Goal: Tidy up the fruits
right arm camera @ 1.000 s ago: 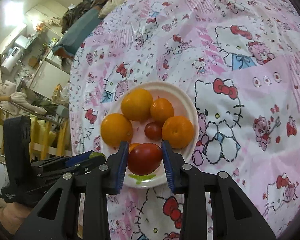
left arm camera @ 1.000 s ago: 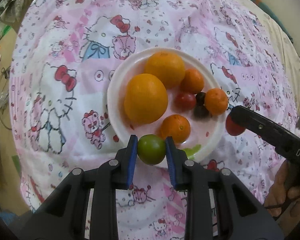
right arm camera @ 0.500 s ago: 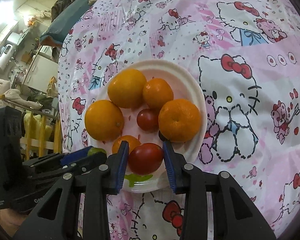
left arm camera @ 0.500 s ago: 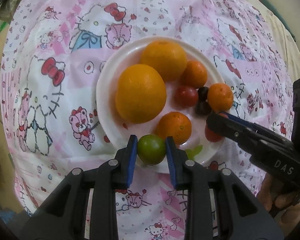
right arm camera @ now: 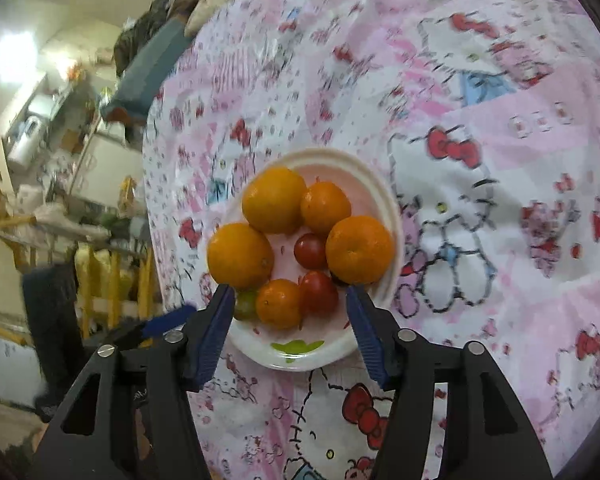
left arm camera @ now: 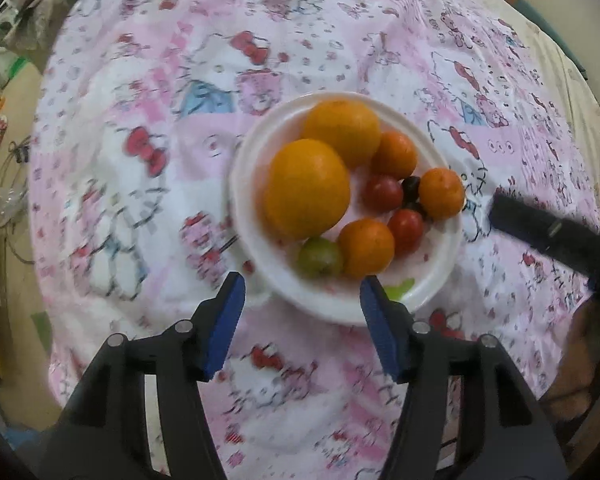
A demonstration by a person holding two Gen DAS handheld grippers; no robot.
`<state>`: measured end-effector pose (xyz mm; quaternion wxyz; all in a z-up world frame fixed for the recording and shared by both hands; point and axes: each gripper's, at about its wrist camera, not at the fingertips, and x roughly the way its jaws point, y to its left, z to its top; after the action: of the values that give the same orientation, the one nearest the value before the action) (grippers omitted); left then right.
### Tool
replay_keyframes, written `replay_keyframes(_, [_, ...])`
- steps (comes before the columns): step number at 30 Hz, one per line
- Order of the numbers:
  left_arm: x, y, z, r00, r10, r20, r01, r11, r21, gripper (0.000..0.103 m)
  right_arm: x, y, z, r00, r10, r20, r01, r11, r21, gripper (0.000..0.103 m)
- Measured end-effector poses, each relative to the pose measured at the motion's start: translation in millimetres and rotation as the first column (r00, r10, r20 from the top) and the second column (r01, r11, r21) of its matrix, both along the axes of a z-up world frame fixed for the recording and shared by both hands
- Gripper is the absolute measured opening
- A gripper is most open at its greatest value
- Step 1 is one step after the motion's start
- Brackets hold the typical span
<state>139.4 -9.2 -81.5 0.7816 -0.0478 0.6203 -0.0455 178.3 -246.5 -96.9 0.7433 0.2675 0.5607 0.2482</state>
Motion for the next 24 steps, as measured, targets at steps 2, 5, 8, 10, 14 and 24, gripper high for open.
replay_keyframes(2, [-10.6, 1.0, 3.0, 1.0, -0.011, 0.006, 0.011, 1.0, 0.021, 0.056, -6.1, -3.9, 11.0, 0.999, -0.012, 0.029, 0.013, 1.0, -0.013, 0.083])
replay_keyframes(5, [-25.1, 0.8, 6.8, 0.998, -0.039, 0.04, 0.036, 0.998, 0.059, 0.056, -18.8, -1.0, 27.3, 0.995, -0.013, 0.104, 0.025, 0.994, -0.11, 0.098])
replay_keyframes(8, [-37.2, 10.4, 15.8, 0.996, 0.007, 0.093, -0.012, 0.999, 0.045, 0.058, -32.5, 3.5, 37.0, 0.989, 0.0, 0.149, 0.021, 0.989, -0.144, 0.099])
replay_keyframes(10, [-46.5, 16.5, 24.9, 0.989, 0.044, 0.14, -0.049, 0.998, 0.035, 0.074, -42.9, 7.1, 43.9, 0.982, 0.016, 0.189, 0.017, 0.985, -0.172, 0.102])
replay_keyframes(14, [-64.4, 18.2, 43.3, 0.969, 0.063, 0.238, -0.076, 0.996, 0.047, 0.08, -69.2, 7.1, 56.1, 0.955, 0.01, 0.297, 0.063, 0.97, -0.233, 0.103])
replay_keyframes(24, [-108.7, 5.9, 83.3, 0.862, 0.044, 0.505, -0.124, 0.984, 0.126, 0.102, -127.6, 14.1, 78.6, 0.877, -0.002, 0.48, 0.188, 0.921, -0.341, 0.103])
